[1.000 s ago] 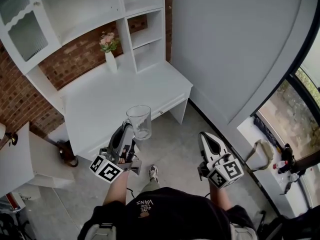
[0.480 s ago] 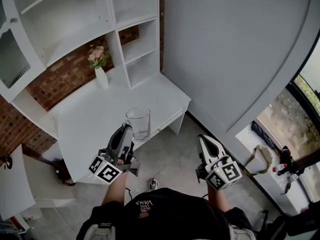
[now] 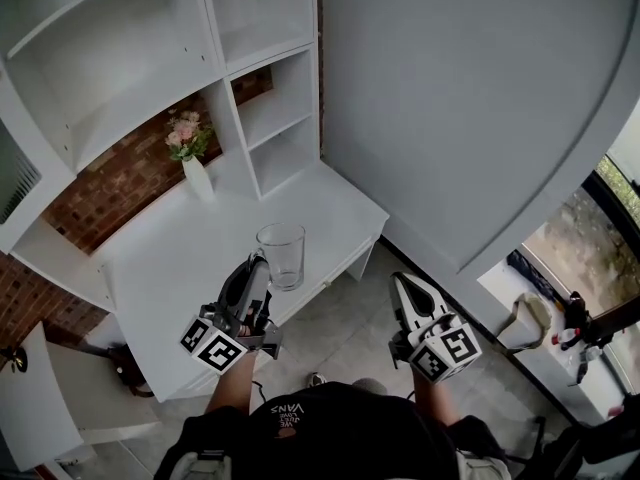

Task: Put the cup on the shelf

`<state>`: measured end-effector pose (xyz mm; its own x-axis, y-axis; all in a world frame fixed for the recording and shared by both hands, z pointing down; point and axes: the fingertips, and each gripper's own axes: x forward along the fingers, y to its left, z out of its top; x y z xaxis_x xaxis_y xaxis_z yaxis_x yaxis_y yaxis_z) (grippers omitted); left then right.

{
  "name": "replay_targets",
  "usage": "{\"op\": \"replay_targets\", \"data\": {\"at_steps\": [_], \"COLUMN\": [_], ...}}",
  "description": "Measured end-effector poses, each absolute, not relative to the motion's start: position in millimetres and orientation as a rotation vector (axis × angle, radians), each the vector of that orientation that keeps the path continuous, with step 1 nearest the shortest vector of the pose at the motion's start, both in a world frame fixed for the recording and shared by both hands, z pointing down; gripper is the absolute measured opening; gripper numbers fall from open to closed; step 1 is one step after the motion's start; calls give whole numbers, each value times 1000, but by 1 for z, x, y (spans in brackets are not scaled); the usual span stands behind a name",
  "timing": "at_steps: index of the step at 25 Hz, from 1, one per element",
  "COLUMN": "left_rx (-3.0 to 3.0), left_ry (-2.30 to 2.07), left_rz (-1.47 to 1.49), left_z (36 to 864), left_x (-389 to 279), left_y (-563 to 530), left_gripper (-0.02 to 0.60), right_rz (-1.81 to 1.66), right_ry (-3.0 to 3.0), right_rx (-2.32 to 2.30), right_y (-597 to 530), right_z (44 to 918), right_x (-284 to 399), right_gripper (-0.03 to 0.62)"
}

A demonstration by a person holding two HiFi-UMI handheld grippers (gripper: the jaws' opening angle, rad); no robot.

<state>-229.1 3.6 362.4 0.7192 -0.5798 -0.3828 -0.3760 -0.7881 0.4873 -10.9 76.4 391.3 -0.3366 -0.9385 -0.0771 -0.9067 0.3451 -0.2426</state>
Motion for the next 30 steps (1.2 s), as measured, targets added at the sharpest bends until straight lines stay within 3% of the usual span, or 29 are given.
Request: {"op": "replay_targets", "data": {"at_steps": [13, 30], "left_rx": [2517, 2427], "left_ry": [-909, -1246], "left_rz": [-776, -891], "left_z": [371, 365], "left_x": [-216, -119], "left_y": [-55, -107], "left_gripper": [32, 32], "right_rz": [-263, -255], "right_ry": [2481, 2687], "right_rx": [-1568, -1263], "right_y": [-2, -99], "right_z": [399, 394], "right_x": [21, 127], "right_gripper": [0, 0]}}
